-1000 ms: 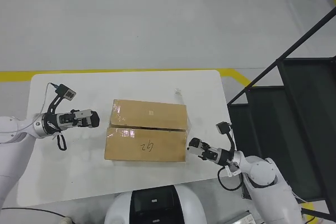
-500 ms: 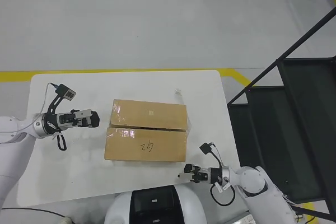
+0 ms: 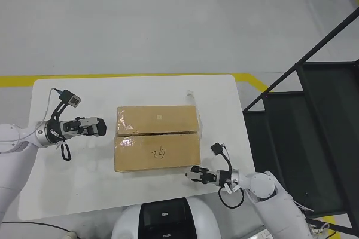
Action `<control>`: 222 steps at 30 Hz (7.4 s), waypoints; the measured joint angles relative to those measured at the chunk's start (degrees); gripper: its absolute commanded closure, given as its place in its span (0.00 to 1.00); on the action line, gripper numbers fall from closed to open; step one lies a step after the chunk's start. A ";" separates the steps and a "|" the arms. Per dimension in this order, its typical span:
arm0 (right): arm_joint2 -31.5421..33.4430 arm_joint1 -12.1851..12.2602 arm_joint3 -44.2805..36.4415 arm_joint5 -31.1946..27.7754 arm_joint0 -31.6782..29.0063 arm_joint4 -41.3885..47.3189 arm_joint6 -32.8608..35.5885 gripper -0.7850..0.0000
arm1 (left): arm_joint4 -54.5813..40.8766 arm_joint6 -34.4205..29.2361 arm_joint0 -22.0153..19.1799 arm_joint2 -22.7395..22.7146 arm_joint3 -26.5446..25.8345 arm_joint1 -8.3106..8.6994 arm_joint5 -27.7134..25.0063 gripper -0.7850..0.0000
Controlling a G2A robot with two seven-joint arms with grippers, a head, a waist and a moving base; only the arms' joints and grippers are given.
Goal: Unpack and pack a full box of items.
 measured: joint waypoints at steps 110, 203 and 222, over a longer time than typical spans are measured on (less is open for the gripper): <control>-6.43 7.20 -6.24 -8.08 -1.69 -3.45 -4.10 0.00 | 2.98 -3.95 2.78 4.20 -2.69 -2.19 6.52 0.00; -10.29 9.08 -20.65 13.13 4.53 6.86 -16.17 0.00 | 1.05 -5.81 -19.10 7.15 23.97 -10.85 5.78 0.00; -18.24 7.15 -18.61 23.08 12.75 5.40 -20.30 0.00 | 0.38 -8.57 -7.99 -1.98 8.95 -6.23 8.56 0.00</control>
